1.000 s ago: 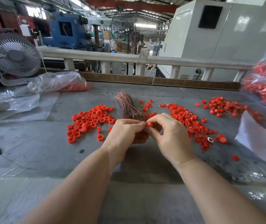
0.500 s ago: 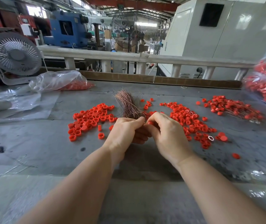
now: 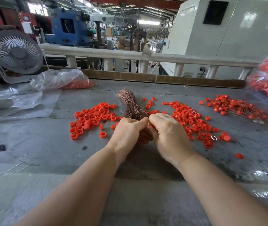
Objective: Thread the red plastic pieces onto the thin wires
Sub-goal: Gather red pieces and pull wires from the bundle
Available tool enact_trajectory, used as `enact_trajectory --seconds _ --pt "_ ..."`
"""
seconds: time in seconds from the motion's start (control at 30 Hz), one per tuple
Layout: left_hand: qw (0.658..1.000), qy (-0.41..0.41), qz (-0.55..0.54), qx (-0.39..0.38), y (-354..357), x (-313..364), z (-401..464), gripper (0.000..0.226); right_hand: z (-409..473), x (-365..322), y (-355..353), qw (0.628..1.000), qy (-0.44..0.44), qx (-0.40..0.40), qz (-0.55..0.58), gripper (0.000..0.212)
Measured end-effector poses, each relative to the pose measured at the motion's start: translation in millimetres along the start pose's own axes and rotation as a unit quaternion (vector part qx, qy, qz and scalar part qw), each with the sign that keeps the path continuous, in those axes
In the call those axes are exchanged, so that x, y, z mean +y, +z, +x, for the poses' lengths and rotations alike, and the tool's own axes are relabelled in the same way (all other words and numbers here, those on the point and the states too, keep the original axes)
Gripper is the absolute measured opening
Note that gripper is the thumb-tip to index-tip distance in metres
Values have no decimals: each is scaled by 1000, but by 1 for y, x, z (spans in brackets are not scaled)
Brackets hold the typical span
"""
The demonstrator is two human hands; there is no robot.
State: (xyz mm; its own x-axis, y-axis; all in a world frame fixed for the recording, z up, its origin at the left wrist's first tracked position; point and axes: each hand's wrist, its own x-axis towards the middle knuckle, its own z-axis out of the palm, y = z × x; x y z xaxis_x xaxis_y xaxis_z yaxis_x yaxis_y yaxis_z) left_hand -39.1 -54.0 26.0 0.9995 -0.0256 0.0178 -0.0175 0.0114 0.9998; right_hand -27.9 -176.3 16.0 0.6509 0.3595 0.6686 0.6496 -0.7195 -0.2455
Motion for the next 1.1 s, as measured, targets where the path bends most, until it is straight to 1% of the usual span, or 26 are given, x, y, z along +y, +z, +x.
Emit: enact_trajectory --seconds 0.07,0.13,0.2,0.27,0.43,0.5,0.57,0.73,0.87,1.1 --pt "1000 4 2 6 0 0 0 41 -1 1 1 1000 2 5 0 22" --pt "1000 5 -18 7 -1 1 1 39 -2 2 3 999 29 18 30 16" --pt "999 6 -44 -1 -1 1 2 36 -1 3 3 996 53 37 62 11" --pt "999 4 -44 -14 -2 1 3 31 0 5 3 993 64 47 84 9" --pt "997 -12 -76 -17 -4 0 6 19 1 5 1 990 70 64 107 10" --pt "997 -7 -79 -18 -5 -1 6 12 1 5 2 989 60 71 113 12" --pt "996 3 -83 -22 -4 -2 6 7 2 6 2 987 68 80 124 15" --pt "989 -13 -136 -50 -6 0 5 14 2 7 1 974 107 96 173 24" --pt "983 -28 -171 -61 -8 0 6 22 4 6 -1 968 120 100 197 25" --pt "980 -35 -188 -53 -10 -1 7 26 3 3 -2 968 112 101 199 30"
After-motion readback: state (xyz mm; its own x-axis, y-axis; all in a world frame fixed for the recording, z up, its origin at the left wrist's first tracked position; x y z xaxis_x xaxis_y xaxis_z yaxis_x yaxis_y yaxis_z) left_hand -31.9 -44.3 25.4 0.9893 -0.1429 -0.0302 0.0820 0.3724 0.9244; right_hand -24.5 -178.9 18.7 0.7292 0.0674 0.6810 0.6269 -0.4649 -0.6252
